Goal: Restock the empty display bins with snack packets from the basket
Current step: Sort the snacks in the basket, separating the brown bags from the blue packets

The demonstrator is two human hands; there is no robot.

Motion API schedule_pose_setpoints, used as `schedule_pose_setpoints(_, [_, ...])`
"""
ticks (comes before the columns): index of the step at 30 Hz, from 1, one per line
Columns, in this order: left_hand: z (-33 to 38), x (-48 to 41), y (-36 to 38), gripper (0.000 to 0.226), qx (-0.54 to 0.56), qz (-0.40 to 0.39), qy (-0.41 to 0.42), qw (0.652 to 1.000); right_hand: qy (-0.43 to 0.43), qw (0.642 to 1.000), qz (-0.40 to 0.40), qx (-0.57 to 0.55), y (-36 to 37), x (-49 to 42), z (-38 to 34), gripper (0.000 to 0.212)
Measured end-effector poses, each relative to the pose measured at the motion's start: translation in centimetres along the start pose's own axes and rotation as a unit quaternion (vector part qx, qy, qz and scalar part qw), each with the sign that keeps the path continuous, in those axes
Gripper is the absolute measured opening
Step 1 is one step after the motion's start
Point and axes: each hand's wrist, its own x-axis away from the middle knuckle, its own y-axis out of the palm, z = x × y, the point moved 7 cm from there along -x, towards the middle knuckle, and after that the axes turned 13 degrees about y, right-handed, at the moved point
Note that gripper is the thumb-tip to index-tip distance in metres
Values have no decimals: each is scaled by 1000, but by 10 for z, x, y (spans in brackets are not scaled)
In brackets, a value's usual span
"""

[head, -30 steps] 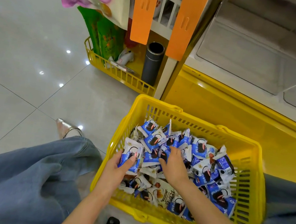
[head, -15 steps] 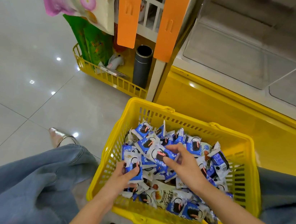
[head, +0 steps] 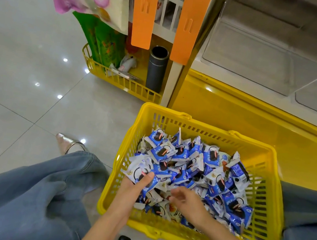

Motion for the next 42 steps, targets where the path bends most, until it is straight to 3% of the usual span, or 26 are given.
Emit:
schedule_pose_setpoints(3, [7,-1,-3,42,-3,-5,22,1000,66,996,-51,15,26,-19,20,41])
schedule_pose_setpoints(8, [10,3,-7,40,-40,11,33,999,79,996,-31,19,48,-37,16,52])
schedule_pose_setpoints(11, [13,3,-6,40,-67,8,35,997,85,996,-16,20,55,-43,12,41])
schedule_pose_setpoints(14, [12,1,-6,40,-83,5,39,996,45,996,22,70,46,-40,7,9])
schedule_pose_setpoints(21, [8,0,2,36,-114,6,34,993,-65,991,17,117,-5,-1,-3,21])
schedule_pose_setpoints(26, [7,-16,42,32,-144,-23,28,989,-79,988,97,91,-89,27,-11,17])
schedule_pose_setpoints(30, [15,-44,115,30,-229,-99,79,965,-59,968,237,51,-166,33,2,14])
schedule_pose_setpoints(33, [15,-66,175,47,-292,-142,110,939,-16,952,306,23,-205,28,30,15])
schedule_pose_setpoints(36, [-3,-81,216,53,-388,-195,87,897,17,945,325,-36,-221,23,53,21])
schedule_pose_setpoints(39, [-12,-86,231,59,-483,-245,71,837,26,951,304,-40,-216,20,60,47])
schedule_pose_setpoints(42, [16,-78,225,52,-451,-240,160,844,-46,936,348,24,-210,35,41,50])
